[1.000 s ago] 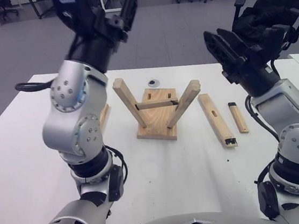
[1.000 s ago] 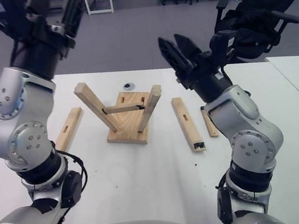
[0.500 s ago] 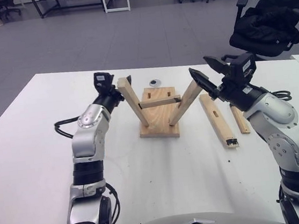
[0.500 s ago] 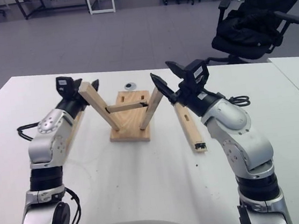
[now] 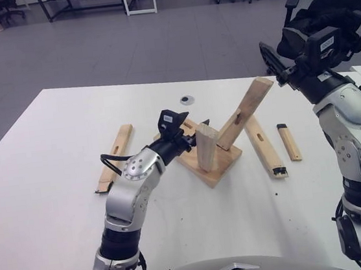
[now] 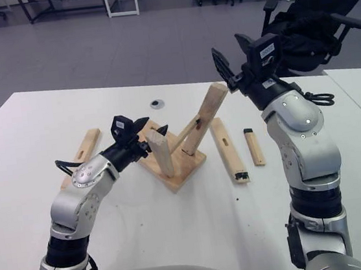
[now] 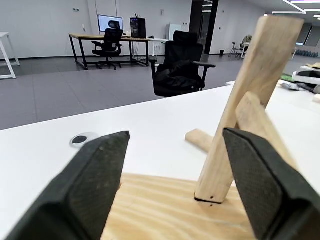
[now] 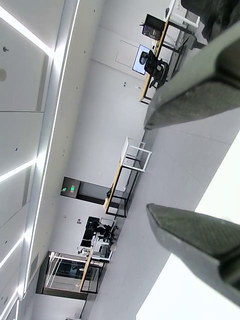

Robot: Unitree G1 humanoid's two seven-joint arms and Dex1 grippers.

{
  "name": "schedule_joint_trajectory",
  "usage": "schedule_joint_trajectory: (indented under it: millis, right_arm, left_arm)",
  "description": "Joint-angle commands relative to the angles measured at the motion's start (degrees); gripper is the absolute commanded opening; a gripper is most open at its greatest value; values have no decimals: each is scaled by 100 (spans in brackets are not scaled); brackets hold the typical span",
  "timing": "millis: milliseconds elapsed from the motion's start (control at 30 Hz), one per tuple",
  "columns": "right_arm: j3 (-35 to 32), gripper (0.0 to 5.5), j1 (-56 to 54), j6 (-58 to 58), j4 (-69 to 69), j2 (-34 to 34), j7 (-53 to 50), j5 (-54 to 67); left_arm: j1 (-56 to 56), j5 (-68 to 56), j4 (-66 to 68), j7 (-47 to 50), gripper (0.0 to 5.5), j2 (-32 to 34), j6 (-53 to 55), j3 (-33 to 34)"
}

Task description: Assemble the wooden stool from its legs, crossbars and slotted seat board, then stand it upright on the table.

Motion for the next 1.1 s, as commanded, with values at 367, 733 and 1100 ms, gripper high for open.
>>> schedule_joint_trajectory:
  millis: [367, 733, 1100]
  right_arm:
    - [-533, 278, 1443, -519, 252, 1082, 567, 1213]
    - [-1035, 278, 1467, 245, 36, 1166, 530, 3416]
    - [-201, 278, 1837, 588, -70, 1091, 286, 3351]
  left_arm:
    - [-2139, -157, 3157, -2360, 343, 178, -1034, -158]
    - [-2065, -257, 3164, -2712, 343, 322, -1234, 8]
    - [-2086, -183, 3265, -2821, 343, 294, -1253, -121]
